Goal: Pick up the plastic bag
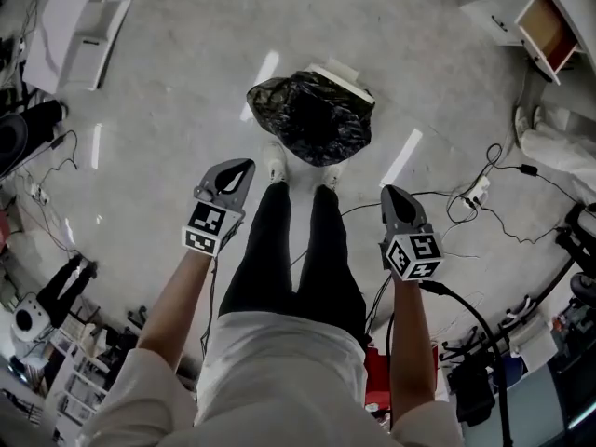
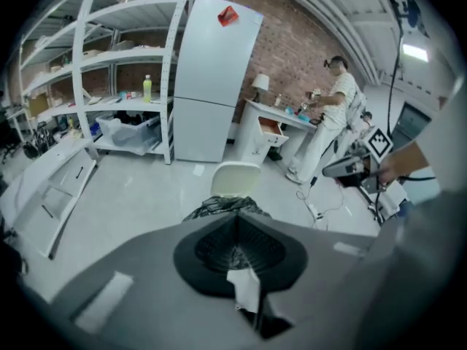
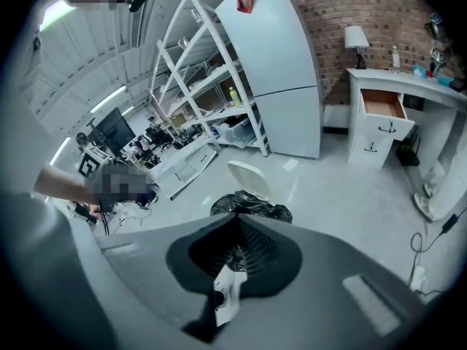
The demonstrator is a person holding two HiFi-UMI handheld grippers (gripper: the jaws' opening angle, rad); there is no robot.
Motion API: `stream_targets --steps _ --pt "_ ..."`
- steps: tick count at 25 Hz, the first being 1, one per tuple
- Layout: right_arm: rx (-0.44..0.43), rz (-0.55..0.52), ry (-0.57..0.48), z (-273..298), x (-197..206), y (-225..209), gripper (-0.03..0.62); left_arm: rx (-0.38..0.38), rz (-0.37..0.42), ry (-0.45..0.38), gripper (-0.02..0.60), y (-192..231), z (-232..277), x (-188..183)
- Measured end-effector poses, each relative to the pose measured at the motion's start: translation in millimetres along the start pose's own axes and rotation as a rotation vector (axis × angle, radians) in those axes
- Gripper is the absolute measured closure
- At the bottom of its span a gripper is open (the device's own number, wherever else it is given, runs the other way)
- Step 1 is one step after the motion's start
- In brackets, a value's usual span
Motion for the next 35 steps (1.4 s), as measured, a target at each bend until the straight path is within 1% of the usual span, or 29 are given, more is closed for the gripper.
stream_targets --steps 3,6,7,11,13,16,18,20,22,25,27,29,33,35 --pt "0.033 0.054 0.001 25 24 -27 0.591 -0.02 -0.044 0.026 0.578 16 28 29" --pt "0.041 0.107 0.009 52 48 -51 0.551 -0.027 -0.066 0.057 0.577 34 56 54" --pt "0.042 0.113 0.015 60 56 -59 0.551 -0.027 -0.072 0.069 0.577 39 66 63" --pt "0.053 0.14 0.024 95 89 -92 0.551 -0.029 -0.08 0.108 0.557 65 110 99" --pt "0.063 0.154 0.031 113 108 -107 0.549 -0.043 -0.074 0.139 0.544 82 131 120" --pt "0.072 0.171 0.049 142 134 -129 0.537 -0.082 -0.061 0.196 0.507 112 158 149" --pt "0.067 0.174 0.064 162 148 -144 0.524 -0.095 -0.052 0.226 0.479 132 174 162" --pt "0.062 0.178 0.073 180 157 -160 0.511 -0.089 -0.047 0.252 0.433 149 192 169" --pt "0.06 0.198 0.072 197 164 -177 0.499 -0.074 -0.049 0.279 0.411 166 210 176" --pt "0.057 0.234 0.065 220 173 -200 0.479 -0.074 -0.09 0.304 0.362 192 230 192" --pt "0.034 0.255 0.073 235 180 -214 0.451 -0.086 -0.124 0.312 0.314 206 239 203" --pt "-0.018 0.303 0.077 247 188 -225 0.405 -0.09 -0.16 0.315 0.269 218 246 216" --pt "-0.146 0.42 0.066 266 201 -242 0.306 -0.07 -0.218 0.316 0.244 235 256 235" --pt "-0.182 0.476 0.065 274 205 -250 0.277 -0.056 -0.251 0.318 0.229 242 263 242"
Point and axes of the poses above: the fingertips, and each gripper's own axes: z forward along the fingers, y to its left, x out of its underside, the point moved 10 cm from there along -z, backward along the fingers, and after that the axes turned 13 degrees about -y, right-handed, at the moved point
